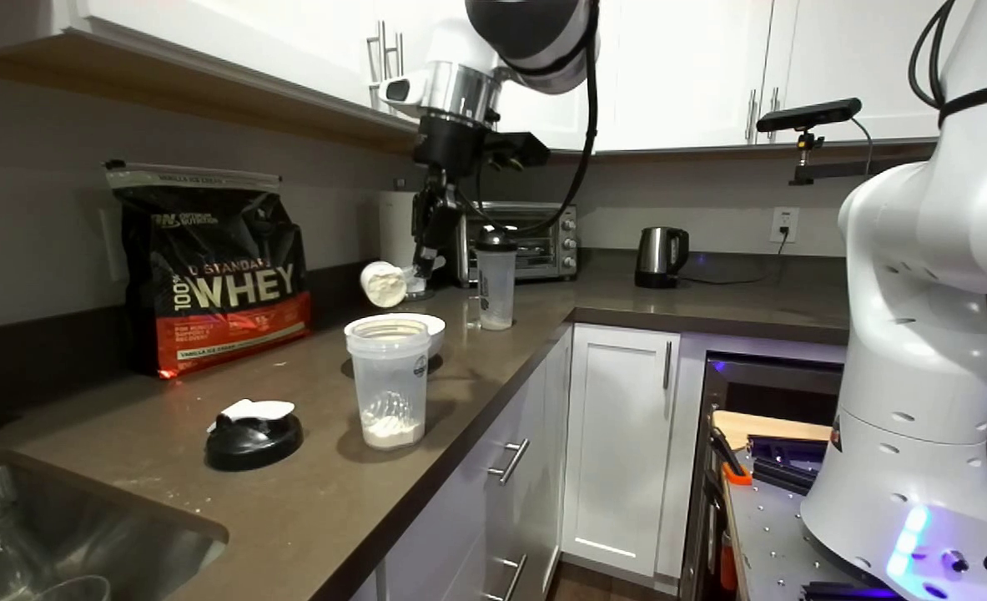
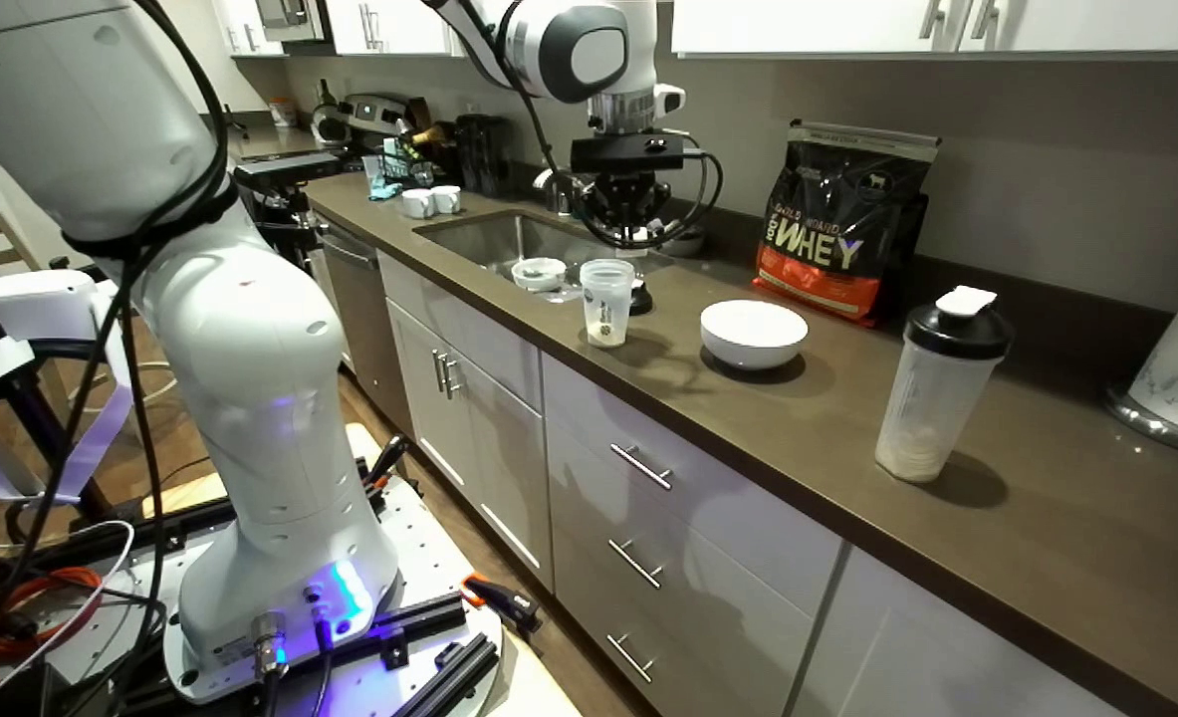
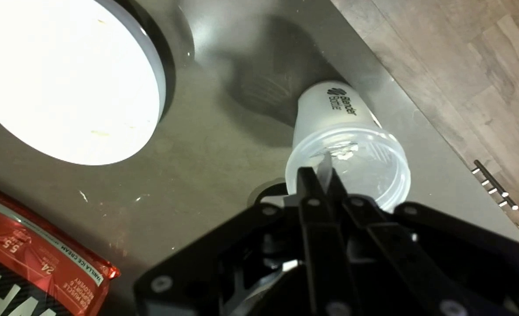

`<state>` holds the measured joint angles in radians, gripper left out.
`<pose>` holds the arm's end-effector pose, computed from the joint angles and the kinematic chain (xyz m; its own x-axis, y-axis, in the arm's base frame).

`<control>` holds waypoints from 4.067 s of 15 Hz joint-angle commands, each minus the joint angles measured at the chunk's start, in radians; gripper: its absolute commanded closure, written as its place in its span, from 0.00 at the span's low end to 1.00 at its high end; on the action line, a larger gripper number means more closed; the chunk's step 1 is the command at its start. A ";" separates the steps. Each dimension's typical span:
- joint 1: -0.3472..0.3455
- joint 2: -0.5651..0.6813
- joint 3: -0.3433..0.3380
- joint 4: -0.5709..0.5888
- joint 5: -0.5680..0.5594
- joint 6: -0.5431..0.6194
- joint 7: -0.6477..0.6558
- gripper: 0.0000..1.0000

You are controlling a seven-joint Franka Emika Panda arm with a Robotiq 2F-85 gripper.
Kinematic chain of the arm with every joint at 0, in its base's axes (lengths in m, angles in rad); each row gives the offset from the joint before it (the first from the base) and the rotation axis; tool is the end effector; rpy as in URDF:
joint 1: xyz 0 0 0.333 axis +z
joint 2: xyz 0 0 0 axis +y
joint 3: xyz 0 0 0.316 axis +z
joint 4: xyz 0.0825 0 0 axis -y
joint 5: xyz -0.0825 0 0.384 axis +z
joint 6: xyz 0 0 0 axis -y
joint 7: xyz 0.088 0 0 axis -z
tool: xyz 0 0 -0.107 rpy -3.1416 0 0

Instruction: Put one scoop of powder from the white bowl into the clear bottle on the left

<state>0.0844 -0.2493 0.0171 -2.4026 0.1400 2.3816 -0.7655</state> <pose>0.4754 0.0500 0.4330 0.6870 0.6869 0.2370 0.6927 -0.7176 0.0720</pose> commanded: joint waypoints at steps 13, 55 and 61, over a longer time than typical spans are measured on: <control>0.041 -0.115 0.034 -0.201 -0.191 0.222 0.173 0.99; 0.027 0.068 -0.022 0.047 -0.231 0.096 0.178 0.99; 0.031 0.038 -0.023 0.037 -0.225 0.070 0.171 0.99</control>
<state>0.1086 -0.1811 -0.0003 -2.3663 -0.1213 2.4914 -0.5464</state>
